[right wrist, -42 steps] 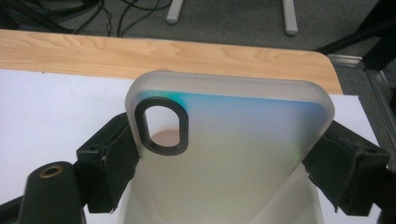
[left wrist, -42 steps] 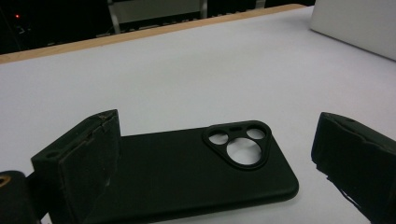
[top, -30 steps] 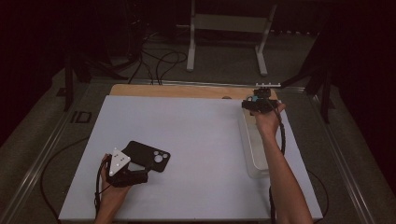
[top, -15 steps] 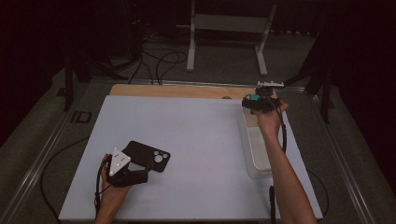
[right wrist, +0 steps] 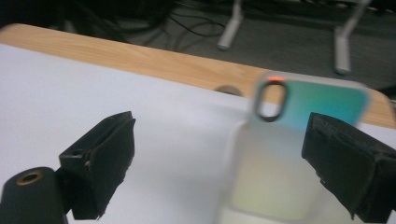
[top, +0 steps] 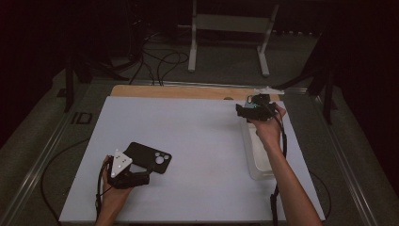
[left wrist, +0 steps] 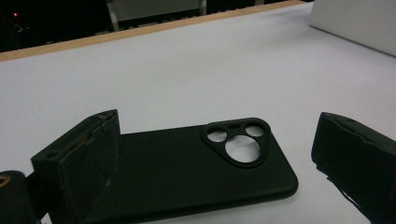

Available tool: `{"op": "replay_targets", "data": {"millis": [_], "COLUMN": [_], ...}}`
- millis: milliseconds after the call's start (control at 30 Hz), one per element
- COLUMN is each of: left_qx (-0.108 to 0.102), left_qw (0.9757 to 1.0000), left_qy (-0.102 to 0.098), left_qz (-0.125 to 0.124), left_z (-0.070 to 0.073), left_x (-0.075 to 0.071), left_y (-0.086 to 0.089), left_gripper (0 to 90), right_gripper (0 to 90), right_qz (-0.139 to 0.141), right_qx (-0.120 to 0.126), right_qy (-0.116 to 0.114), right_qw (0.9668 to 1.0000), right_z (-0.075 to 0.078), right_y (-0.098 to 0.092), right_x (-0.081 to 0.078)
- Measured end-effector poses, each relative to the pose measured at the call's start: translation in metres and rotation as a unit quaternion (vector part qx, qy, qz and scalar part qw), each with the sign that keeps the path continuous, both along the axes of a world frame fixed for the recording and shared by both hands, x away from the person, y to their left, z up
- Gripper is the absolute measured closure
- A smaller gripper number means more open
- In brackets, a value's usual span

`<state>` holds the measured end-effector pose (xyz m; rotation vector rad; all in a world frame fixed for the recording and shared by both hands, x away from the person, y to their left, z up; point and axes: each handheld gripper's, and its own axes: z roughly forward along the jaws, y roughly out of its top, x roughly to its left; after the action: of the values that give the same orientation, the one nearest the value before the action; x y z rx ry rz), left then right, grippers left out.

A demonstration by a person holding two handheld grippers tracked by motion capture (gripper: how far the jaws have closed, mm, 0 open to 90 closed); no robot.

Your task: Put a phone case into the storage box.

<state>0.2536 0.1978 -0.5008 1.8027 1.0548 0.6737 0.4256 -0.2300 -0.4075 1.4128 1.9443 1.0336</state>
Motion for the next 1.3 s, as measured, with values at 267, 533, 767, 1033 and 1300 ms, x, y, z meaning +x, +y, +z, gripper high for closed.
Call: {"op": "replay_targets", "data": {"millis": [267, 533, 767, 1033, 1300], "left_qx": [0.000, -0.001, -0.001, 0.000, -0.004], "left_qw": [1.0000, 1.0000, 1.0000, 1.0000, 1.0000], "left_qy": [-0.001, 0.000, -0.001, -0.002, -0.001], "left_qz": [0.001, 0.001, 0.002, 0.003, 0.007], "left_z": [0.000, 0.000, 0.000, 0.000, 0.001], "left_x": [0.000, 0.001, 0.000, 0.000, 0.000], "left_y": [0.000, 0.000, 0.000, 0.000, 0.002], "left_gripper": [2.2, 2.2, 2.2, 2.2, 2.2], "right_gripper": [9.3, 9.3, 9.3, 9.3, 9.4], "right_qz": [0.061, 0.113, 0.134, 0.131, 0.128], "right_qx": [0.004, 0.016, 0.040, 0.048, 0.059], "right_qy": [-0.023, -0.044, -0.067, -0.074, -0.087], "right_qw": [0.9979, 0.9926, 0.9879, 0.9875, 0.9863], "right_z": [0.008, 0.010, 0.007, -0.012, -0.037], "right_y": [0.019, 0.028, 0.027, 0.017, 0.000], "right_x": [-0.033, -0.066, -0.093, -0.120, -0.143]}}
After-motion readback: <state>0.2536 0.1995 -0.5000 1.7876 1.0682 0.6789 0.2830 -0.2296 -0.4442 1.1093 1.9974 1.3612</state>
